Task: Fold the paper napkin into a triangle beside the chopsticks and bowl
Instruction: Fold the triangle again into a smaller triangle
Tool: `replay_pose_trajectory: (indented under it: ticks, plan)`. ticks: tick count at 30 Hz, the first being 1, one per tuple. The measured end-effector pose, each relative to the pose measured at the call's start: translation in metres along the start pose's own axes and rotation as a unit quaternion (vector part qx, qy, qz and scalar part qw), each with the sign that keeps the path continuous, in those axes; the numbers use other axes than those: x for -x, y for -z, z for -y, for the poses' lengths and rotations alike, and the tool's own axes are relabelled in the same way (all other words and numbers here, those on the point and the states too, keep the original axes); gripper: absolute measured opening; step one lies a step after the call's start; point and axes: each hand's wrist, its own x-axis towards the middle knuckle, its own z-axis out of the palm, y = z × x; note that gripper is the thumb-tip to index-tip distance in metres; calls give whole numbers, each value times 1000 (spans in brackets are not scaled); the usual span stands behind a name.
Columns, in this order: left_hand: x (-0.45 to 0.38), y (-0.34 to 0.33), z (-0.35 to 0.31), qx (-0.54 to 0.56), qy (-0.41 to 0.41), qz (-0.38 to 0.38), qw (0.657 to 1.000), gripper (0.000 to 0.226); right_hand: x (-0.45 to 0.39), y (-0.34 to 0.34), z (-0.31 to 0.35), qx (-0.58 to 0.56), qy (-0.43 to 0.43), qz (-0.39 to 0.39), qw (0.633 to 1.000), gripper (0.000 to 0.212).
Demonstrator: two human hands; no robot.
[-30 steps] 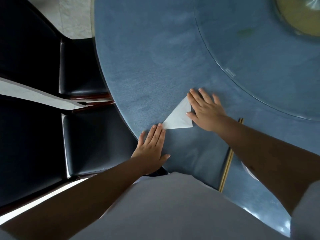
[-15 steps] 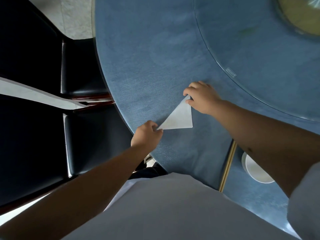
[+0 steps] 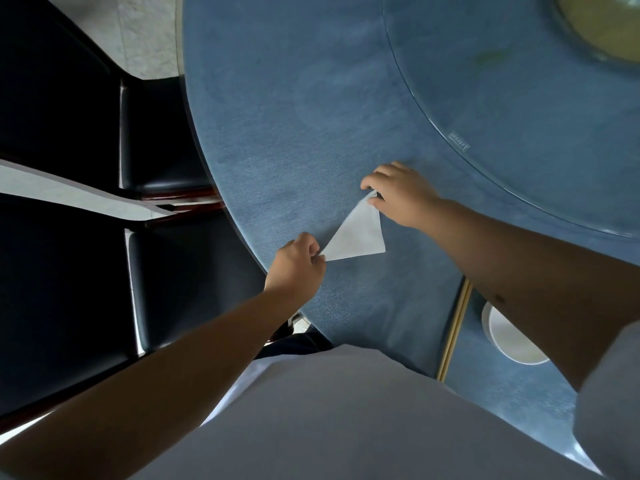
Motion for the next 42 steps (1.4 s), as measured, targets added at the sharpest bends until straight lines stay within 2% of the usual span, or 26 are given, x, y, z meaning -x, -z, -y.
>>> replay_pose_trajectory:
  ticks: [4, 6, 10, 13, 16, 21, 23, 26, 28, 30, 35, 38, 40, 42]
  plan:
    - [0, -2, -5, 29, 71, 27, 997, 33, -1, 0, 0, 9, 25, -8, 1000, 13]
    - [-3, -1, -8, 26, 101, 38, 994, 37, -2, 0, 0, 11, 29, -8, 999, 9]
    - [-8, 2, -13, 21, 109, 79, 991, 20, -2, -1, 0, 17, 30, -2, 999, 8]
    - [-9, 1, -14, 8, 101, 109, 989, 20, -1, -4, -2, 17, 31, -8, 999, 8]
    - [-6, -1, -14, 29, 105, 95, 990, 14, 0, -5, -3, 8, 26, -12, 1000, 7]
    - [-1, 7, -23, 70, 123, 29, 990, 15, 2, 1, -4, -25, -4, 2, 1000, 7]
    - [0, 13, -26, 84, 110, 20, 990, 13, 2, 4, -1, -58, -33, 24, 997, 26]
    - [0, 23, -30, 78, 41, 23, 996, 9, -2, 15, 12, -71, -50, 105, 991, 63]
    - [0, 31, -32, 51, -17, 35, 998, 6, -5, 23, 24, -48, -38, 176, 983, 72]
    - [0, 40, -32, 28, -59, 60, 996, 9, -6, 29, 34, -30, -8, 229, 973, 63]
    - [1, 71, -33, 22, -159, 116, 980, 13, 0, 37, 48, -77, 31, 282, 956, 9]
    - [4, 85, -34, 104, -117, 115, 981, 15, 18, 45, 57, -159, -5, 267, 950, 6]
    - [6, 90, -36, 172, -87, 107, 975, 17, 35, 48, 66, -278, -49, 261, 923, 4]
    - [10, 94, -40, 262, -58, 108, 957, 13, 54, 48, 77, -404, -68, 230, 883, 11]
